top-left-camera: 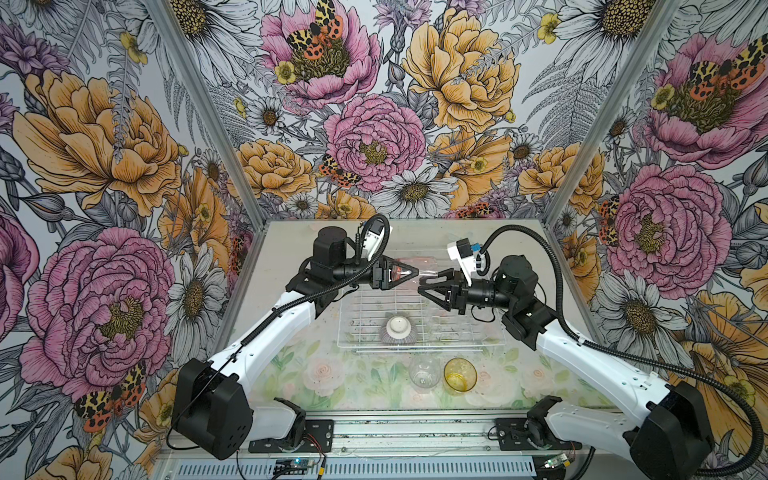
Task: Unload the mixed dishes from the dish rack
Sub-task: 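Close the right gripper on the pink glass held by the left gripper, then open and withdraw the left gripper while the right gripper carries the pink glass down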
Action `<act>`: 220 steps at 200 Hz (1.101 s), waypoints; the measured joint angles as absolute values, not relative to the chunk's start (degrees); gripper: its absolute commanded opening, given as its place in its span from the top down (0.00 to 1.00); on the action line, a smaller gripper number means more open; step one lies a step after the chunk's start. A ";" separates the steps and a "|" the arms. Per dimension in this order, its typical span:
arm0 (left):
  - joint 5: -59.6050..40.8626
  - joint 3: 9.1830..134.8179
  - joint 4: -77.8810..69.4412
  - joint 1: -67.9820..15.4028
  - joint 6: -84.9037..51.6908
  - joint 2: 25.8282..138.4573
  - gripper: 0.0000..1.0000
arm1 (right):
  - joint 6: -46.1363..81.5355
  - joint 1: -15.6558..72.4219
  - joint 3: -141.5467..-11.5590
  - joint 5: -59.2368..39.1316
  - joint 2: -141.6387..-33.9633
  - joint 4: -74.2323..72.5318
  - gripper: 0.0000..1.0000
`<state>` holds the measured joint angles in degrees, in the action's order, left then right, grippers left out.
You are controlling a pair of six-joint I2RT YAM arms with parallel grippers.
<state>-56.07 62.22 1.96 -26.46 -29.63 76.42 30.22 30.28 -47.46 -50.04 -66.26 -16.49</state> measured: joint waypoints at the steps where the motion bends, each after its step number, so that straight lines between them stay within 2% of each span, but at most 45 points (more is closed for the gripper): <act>1: -56.07 62.22 1.87 -26.46 -29.69 76.47 0.44 | 30.28 30.28 -47.46 -50.06 -66.32 -16.62 0.62; 34: -56.90 62.15 -0.78 -27.64 -31.20 77.65 0.44 | 32.21 30.28 -47.46 -51.11 -67.61 -20.12 0.69; 40: -57.10 62.17 -1.08 -27.73 -31.46 77.76 0.44 | 32.42 30.28 -47.44 -51.20 -67.70 -20.60 0.73; 55: -57.71 62.15 -2.20 -27.99 -31.83 78.02 0.44 | 33.04 30.28 -47.44 -51.35 -67.83 -21.63 0.78; 79: -58.67 62.17 -3.53 -28.01 -32.47 78.17 0.44 | 33.74 30.11 -47.44 -52.29 -68.01 -22.92 0.81; 112: -60.73 62.17 -5.10 -28.01 -33.12 78.22 0.44 | 34.26 30.06 -47.46 -54.41 -67.99 -24.64 0.98; 138: -61.28 62.15 -5.45 -28.01 -33.15 78.22 0.43 | 34.24 30.02 -47.48 -55.16 -67.99 -24.95 1.00; 164: -61.43 62.13 -5.43 -28.01 -33.15 78.22 0.34 | 34.09 30.02 -47.53 -55.40 -67.99 -24.93 1.00; 181: -61.21 62.13 -4.54 -28.01 -32.69 78.04 0.18 | 33.98 30.02 -47.53 -55.51 -67.99 -24.64 1.00; 204: -58.33 62.13 -1.54 -28.01 -30.74 76.95 0.02 | 33.34 30.06 -47.86 -54.46 -68.01 -22.48 1.00; 220: -56.77 62.04 -0.19 -27.83 -30.04 76.05 0.01 | 32.73 30.02 -48.10 -53.60 -68.01 -20.51 1.00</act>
